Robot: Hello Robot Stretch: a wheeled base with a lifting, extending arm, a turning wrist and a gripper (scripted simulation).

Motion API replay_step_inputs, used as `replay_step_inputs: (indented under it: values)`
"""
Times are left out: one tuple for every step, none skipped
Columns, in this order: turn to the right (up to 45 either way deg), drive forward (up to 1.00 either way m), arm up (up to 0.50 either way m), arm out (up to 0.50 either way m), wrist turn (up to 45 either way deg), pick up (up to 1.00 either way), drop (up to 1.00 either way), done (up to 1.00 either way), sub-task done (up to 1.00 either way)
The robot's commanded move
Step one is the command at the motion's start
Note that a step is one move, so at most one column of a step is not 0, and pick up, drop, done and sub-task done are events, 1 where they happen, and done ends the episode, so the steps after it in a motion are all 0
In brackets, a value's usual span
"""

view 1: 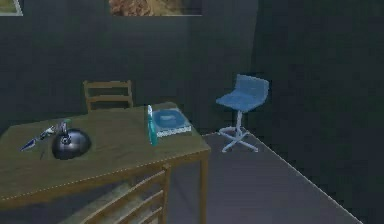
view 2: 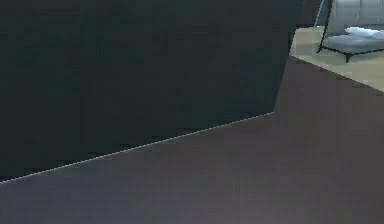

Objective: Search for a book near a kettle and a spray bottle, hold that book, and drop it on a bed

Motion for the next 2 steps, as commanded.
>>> replay_step_inputs:
  values:
    - [-45.0, 0.0, 0.0, 0.0, 0.0, 0.0, 0.0, 0.0, 0.0]
    - [-45.0, 0.0, 0.0, 0.0, 0.0, 0.0, 0.0, 0.0, 0.0]
